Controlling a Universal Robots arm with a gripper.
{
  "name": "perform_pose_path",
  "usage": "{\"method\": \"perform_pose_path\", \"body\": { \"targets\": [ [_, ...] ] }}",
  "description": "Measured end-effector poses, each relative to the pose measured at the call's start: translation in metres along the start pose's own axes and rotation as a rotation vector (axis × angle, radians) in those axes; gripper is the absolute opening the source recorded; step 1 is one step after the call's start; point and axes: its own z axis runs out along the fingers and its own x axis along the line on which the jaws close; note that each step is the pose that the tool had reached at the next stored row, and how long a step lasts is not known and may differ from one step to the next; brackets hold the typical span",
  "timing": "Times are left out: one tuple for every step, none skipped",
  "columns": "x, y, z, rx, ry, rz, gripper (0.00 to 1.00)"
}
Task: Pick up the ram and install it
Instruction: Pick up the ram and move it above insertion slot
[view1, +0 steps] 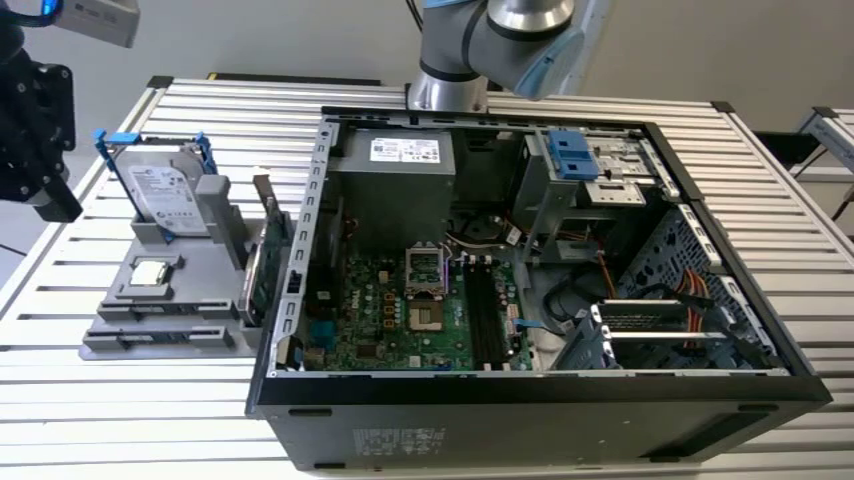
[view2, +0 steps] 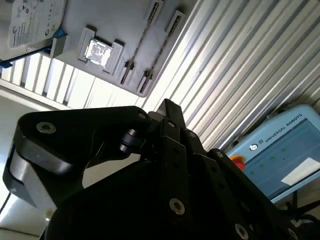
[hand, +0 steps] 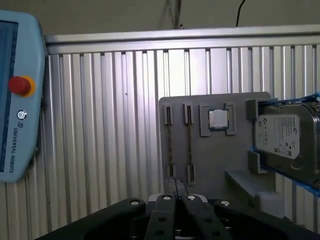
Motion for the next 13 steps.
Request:
{"method": "perform_pose_path", "body": {
  "targets": [
    [0.0, 0.0, 0.0, 0.0005, 0.0003, -0.014, 0.0],
    [-0.0001, 0.0, 0.0001, 0.0009, 0.0007, -0.029, 0.0],
    [-0.0001, 0.0, 0.0, 0.0012, 0.0011, -0.042, 0.0],
    [-0.0002, 0.0, 0.0, 0.0014, 0.0015, -0.057, 0.0],
    [-0.0002, 0.0, 0.0001, 0.0017, 0.0019, -0.072, 0.0],
    [-0.0003, 0.0, 0.0, 0.0018, 0.0024, -0.087, 0.0],
    [-0.0004, 0.0, 0.0, 0.0021, 0.0028, -0.1, 0.0],
    [-0.0004, 0.0, 0.0, 0.0023, 0.0031, -0.112, 0.0],
    [-0.0005, 0.0, 0.0, 0.0025, 0.0034, -0.125, 0.0],
    [-0.0006, 0.0, 0.0, 0.0027, 0.0038, -0.138, 0.0],
    [-0.0007, 0.0, 0.0, 0.0029, 0.0042, -0.15, 0.0],
    [-0.0009, 0.0, 0.0, 0.0031, 0.0044, -0.16, 0.0],
    [-0.0012, 0.0, 0.0, 0.0032, 0.0047, -0.169, 0.0]
  ]
}}
